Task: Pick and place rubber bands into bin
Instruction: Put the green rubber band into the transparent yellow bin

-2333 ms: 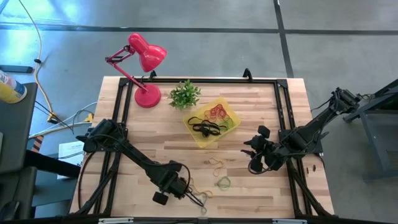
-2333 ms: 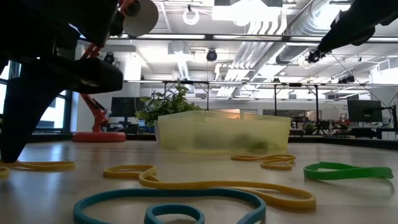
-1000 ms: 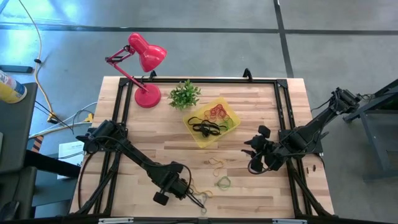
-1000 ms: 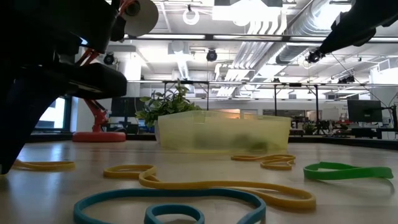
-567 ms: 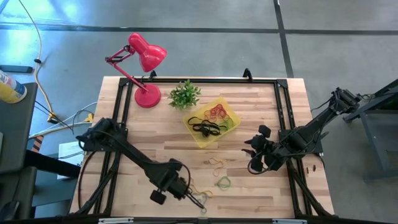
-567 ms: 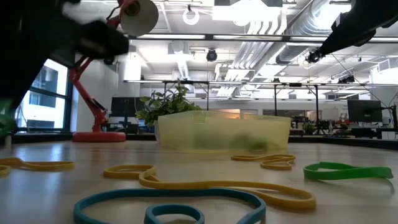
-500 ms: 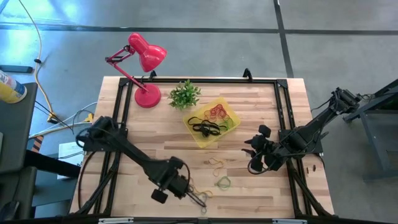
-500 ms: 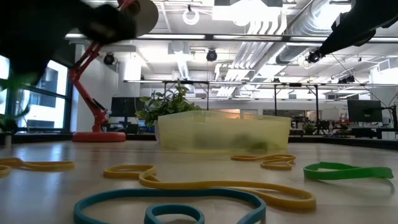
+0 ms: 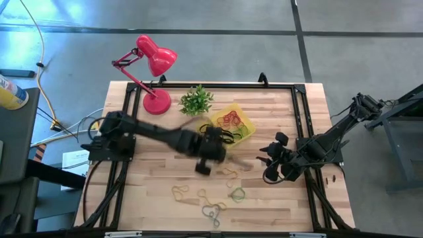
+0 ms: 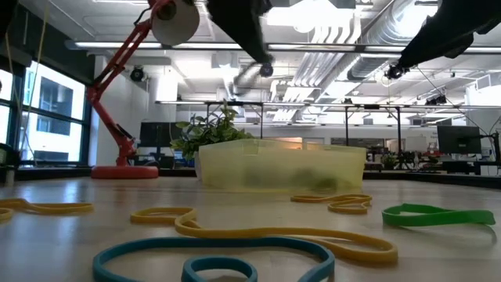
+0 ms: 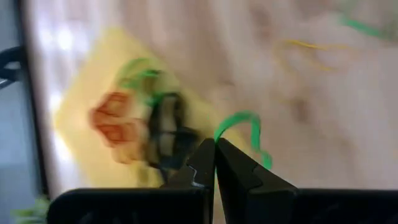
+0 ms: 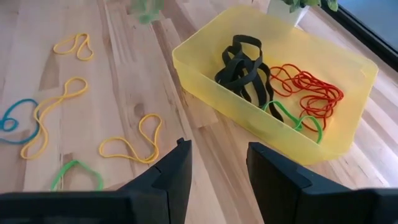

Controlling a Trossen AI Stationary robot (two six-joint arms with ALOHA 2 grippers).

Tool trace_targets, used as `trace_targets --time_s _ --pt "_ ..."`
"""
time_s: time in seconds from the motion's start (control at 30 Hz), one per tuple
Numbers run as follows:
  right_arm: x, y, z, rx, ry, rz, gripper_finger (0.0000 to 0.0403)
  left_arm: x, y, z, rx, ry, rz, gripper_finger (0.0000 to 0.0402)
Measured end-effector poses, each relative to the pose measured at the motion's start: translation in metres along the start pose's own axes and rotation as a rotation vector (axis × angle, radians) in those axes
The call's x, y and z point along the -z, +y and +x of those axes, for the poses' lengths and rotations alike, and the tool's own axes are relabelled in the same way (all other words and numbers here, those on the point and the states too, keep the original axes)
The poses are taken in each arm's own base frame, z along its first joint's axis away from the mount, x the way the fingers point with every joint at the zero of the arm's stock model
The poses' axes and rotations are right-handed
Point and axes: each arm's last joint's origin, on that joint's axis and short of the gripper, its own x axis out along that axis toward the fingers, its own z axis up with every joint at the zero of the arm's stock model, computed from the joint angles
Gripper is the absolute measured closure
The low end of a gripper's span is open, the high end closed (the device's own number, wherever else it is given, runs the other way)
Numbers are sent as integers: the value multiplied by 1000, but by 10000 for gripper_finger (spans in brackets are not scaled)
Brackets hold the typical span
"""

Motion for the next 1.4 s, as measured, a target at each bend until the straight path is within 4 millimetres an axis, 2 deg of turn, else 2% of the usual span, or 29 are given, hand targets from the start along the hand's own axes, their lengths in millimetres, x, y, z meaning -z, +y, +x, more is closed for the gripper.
trace_targets --time_s 0.23,0.33,0.43,0.6,0.97,1.13,1.4 --pt "0 0 0 14 -14 5 258 15 85 34 -49 -115 -149 401" --pt "-1 -1 0 27 -26 23 258 22 110 42 -45 -186 -206 402" --pt "-1 -1 0 33 -32 35 258 25 123 47 -58 -234 -238 402" --pt "-1 -1 0 33 -32 50 258 23 132 51 -90 -290 -251 402" --pt "-1 -1 0 34 -34 80 258 19 120 114 -18 -297 -297 401" --pt "-1 -1 1 39 -35 89 258 19 116 134 -3 -297 -310 401" --pt "5 5 10 60 -2 92 258 21 113 143 8 -282 -318 393"
